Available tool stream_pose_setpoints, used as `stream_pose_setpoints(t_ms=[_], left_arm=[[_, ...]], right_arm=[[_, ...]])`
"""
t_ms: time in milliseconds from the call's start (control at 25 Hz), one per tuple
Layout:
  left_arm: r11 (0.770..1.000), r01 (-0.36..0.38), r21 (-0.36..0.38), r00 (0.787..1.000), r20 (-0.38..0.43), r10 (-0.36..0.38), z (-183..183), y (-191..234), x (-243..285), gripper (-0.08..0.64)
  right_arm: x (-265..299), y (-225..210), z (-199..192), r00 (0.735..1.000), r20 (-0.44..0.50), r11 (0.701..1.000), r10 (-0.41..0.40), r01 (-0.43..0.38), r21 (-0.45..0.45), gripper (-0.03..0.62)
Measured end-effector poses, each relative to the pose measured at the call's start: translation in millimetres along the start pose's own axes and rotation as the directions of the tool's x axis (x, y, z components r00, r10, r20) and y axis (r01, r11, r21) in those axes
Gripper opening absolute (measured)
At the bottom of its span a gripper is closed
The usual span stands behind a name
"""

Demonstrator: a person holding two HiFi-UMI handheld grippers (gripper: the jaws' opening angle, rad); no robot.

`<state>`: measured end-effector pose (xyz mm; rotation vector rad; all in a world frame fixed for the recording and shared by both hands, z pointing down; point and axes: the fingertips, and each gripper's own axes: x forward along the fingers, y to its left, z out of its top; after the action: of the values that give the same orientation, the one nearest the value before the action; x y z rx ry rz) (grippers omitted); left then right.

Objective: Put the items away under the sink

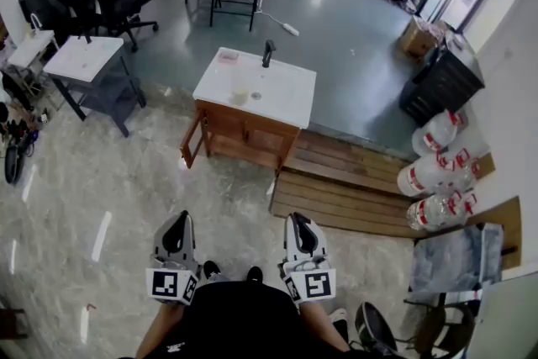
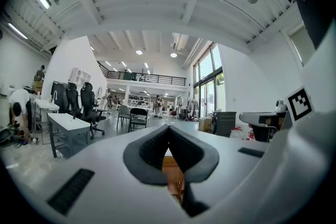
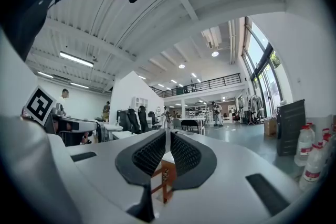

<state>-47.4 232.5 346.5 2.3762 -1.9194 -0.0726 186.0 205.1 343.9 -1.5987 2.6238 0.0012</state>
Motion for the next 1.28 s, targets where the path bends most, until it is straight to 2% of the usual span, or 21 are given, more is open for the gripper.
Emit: stream_pose_setpoints(t_ms=[160, 280, 440, 640, 800, 920, 1280], left_arm=[[1.000, 0.001, 0.000, 1.000, -0.001, -0.001, -1.0, 0.5, 0.2, 0.007], [1.000, -0.001, -0.003, 1.000, -0.005, 0.001, -1.1, 3.9, 1.0, 0.008], [1.000, -0.001, -0.003, 1.000, -0.010, 0.001, -3.0, 5.4, 1.8, 0.008], [1.000, 0.003, -0.004, 1.000, -0.012, -0.003, -3.0, 4.4, 2.5, 0.006], [1.000, 0.007, -0.005, 1.000, -0.013, -0.008, -2.3, 5.7, 2.3, 0.008], [1.000, 0.009, -0.008, 1.000, -0.014, -0.009, -2.4, 7.8, 0.8, 0.007], [1.000, 0.019, -0.012, 1.000, -0.020, -0.020, 1.8, 23.4, -4.2, 0.008]], right_arm=[[0.2, -1.4, 1.0, 1.000, 0.009, 1.000, 0.001, -0.001, 0.008, 0.085], [3.2, -2.2, 0.8, 1.000, 0.015, 1.000, 0.005, -0.005, 0.008, 0.161], [3.9, -4.2, 0.4, 1.000, 0.016, 1.000, 0.010, -0.011, 0.027, 0.233], [4.7, -2.9, 1.3, 0.999, 0.009, 0.999, 0.035, -0.035, 0.025, 0.370], [6.0, -0.9, 6.4, 0.998, 0.028, 0.998, 0.049, -0.050, 0.042, 0.447], [7.2, 3.1, 7.2, 0.998, 0.025, 0.998, 0.057, -0.058, 0.029, 0.470], [10.4, 14.5, 7.7, 0.999, 0.009, 0.999, 0.047, -0.047, 0.026, 0.472]])
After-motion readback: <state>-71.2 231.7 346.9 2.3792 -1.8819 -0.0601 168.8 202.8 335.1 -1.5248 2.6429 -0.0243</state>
